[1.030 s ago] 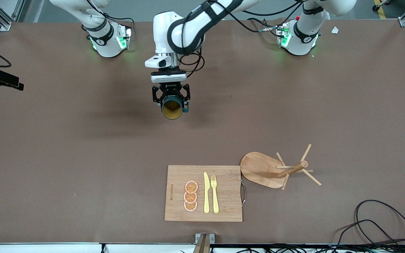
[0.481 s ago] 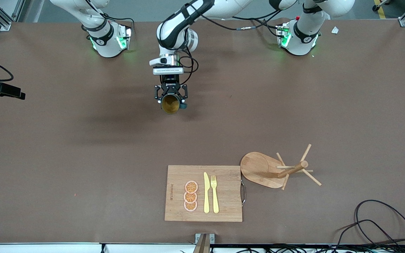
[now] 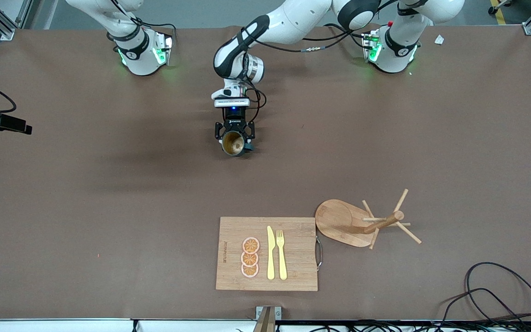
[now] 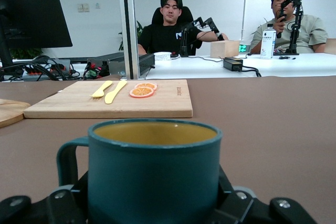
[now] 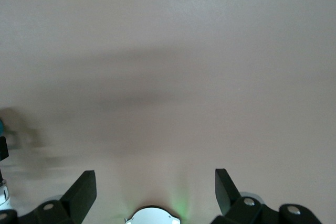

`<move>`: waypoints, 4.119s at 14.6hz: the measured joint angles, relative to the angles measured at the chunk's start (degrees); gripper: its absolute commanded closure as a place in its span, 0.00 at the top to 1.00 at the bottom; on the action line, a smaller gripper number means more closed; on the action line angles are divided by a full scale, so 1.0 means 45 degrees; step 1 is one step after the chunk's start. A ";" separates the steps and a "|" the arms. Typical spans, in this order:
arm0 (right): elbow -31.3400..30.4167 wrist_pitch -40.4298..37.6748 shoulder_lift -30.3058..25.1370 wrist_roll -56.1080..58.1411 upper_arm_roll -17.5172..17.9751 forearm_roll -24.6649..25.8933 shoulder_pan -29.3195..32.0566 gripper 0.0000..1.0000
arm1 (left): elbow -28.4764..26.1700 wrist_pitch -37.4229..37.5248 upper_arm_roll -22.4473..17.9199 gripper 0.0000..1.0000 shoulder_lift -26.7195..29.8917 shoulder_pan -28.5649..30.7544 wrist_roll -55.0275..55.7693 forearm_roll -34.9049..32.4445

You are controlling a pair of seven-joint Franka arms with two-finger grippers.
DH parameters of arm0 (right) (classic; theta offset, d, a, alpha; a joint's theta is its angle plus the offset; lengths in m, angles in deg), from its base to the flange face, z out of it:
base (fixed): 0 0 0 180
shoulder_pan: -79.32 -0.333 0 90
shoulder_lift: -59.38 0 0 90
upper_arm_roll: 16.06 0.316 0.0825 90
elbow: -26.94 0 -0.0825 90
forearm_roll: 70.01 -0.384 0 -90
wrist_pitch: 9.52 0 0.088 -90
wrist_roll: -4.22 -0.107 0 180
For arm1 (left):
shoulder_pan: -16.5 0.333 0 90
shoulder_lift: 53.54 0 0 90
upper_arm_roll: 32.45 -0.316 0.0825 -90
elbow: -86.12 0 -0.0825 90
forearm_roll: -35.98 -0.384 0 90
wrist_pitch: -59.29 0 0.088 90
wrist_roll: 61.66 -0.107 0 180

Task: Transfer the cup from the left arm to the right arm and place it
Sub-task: 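Carry the teal mug toward the right arm with the left gripper, then lower the teal mug onto the table while the right gripper approaches, then open the left gripper and withdraw while the right gripper descends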

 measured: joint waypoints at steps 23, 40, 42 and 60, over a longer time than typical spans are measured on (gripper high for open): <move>-0.1076 0.1979 0.0182 -0.5052 0.0232 -0.0056 -0.1931 1.00 | 0.0680 0.0227 0.0607 1.00 0.1560 -0.0113 -0.1741 0.7840; -0.1492 0.2697 0.0677 -1.2664 0.0273 -0.0121 -0.3929 1.00 | 0.1632 -0.0162 0.0585 1.00 0.5646 0.3142 -0.8478 1.3998; -0.1931 0.3124 0.0683 -1.4666 0.0289 -0.0203 -0.4596 1.00 | 0.1625 -0.0372 0.0582 1.00 0.6085 0.4010 -1.0255 1.4670; -0.5434 0.8292 0.0896 -2.8705 0.0329 -0.2091 -1.0920 1.00 | 0.1615 -0.0448 0.0579 1.00 0.8790 1.1284 -2.3486 1.9936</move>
